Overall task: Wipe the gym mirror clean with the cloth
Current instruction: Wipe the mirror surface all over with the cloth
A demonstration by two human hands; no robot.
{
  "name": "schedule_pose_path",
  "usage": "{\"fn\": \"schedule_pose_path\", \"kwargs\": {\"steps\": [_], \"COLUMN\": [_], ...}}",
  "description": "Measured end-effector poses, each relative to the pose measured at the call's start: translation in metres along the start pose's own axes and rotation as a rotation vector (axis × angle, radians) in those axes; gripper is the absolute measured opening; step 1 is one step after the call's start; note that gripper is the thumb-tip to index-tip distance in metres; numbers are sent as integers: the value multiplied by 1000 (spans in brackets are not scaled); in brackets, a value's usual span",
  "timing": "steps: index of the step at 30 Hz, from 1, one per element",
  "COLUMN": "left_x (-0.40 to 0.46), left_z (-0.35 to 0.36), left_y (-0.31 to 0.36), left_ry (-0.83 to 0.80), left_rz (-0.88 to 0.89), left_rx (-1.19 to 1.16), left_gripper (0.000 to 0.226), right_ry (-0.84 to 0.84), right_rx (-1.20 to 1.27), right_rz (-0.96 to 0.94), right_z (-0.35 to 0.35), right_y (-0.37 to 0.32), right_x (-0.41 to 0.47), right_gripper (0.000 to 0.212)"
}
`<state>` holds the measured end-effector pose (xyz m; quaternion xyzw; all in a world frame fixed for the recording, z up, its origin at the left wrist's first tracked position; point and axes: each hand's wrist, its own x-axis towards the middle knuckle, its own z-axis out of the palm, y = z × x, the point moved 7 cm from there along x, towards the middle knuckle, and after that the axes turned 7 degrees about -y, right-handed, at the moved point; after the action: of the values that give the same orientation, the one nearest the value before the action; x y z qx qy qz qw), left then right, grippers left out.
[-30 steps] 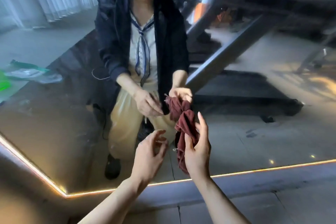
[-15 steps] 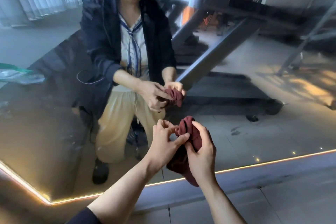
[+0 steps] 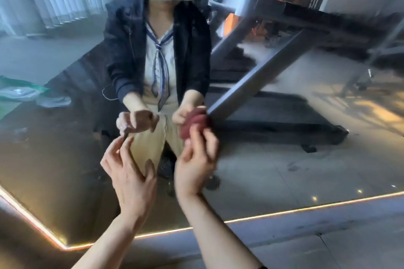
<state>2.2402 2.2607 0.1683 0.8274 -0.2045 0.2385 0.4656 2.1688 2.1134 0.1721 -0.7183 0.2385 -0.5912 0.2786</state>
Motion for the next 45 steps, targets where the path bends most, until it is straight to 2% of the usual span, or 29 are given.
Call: {"fn": "schedule_pose_path", "kwargs": {"steps": [2, 3, 5, 8, 10, 12, 15, 16, 18, 20, 22, 24, 26, 28, 31, 33, 35, 38, 39, 41, 45], "left_x": [3, 4, 7, 10, 11, 10, 13, 14, 16, 16, 15, 13, 10, 8, 7, 7, 7, 4, 3, 5, 14], "left_z": [-3, -2, -1, -2, 0, 2, 0, -2, -8, -12, -14, -11, -3, 10, 33, 46, 57, 67, 68, 67, 61], "left_y": [-3, -4, -3, -1, -3, -6, -9, -10, -10, -10, -5, 4, 18, 34, 56, 68, 78, 91, 94, 97, 100], "left_ry": [8, -15, -80, -133, -161, -184, -181, -168, -139, -134, -140, -149, -167, -206, -260, -290, -312, -325, -325, -313, -294], "left_rz": [-44, -54, -19, 63, 76, 66, 75, 89, 108, 113, 126, 171, 234, 311, 383, 407, 438, 468, 472, 483, 526], "left_rx": [-51, -68, -38, 29, 74, 106, 116, 110, 103, 104, 105, 108, 113, 120, 156, 193, 222, 220, 224, 236, 265], "left_gripper": [66, 71, 84, 91, 96, 101, 93, 86, 74, 80, 87, 82, 73, 69, 69, 72, 72, 69, 68, 68, 67], "right_ry": [-115, -130, -44, 249, 301, 200, -107, -215, -285, -185, 29, 215, 316, 282, 123, 43, 116, 297, 303, 269, 84], "right_rx": [-20, 2, 44, 27, 43, 41, -4, -17, -9, 44, 39, 32, 38, 17, -62, -53, -61, -33, -26, -33, 14], "right_rz": [-157, -163, -51, 280, 424, 283, -200, -310, -352, -222, -10, 295, 535, 506, 180, 107, 240, 573, 607, 535, 171], "right_z": [18, 19, 2, -43, -49, -28, 24, 36, 41, 21, -13, -48, -65, -60, -43, -51, -75, -108, -108, -95, -50], "right_y": [-31, -32, -14, 47, 61, 33, -43, -60, -67, -43, 0, 56, 91, 89, 61, 74, 109, 155, 155, 132, 60], "right_x": [-11, -8, 10, 51, 64, 61, 26, 14, 10, 23, 45, 69, 80, 81, 62, 64, 83, 105, 107, 101, 68], "right_gripper": [37, 35, 33, 39, 41, 40, 33, 33, 32, 33, 36, 39, 41, 41, 39, 40, 41, 46, 49, 54, 55]}}
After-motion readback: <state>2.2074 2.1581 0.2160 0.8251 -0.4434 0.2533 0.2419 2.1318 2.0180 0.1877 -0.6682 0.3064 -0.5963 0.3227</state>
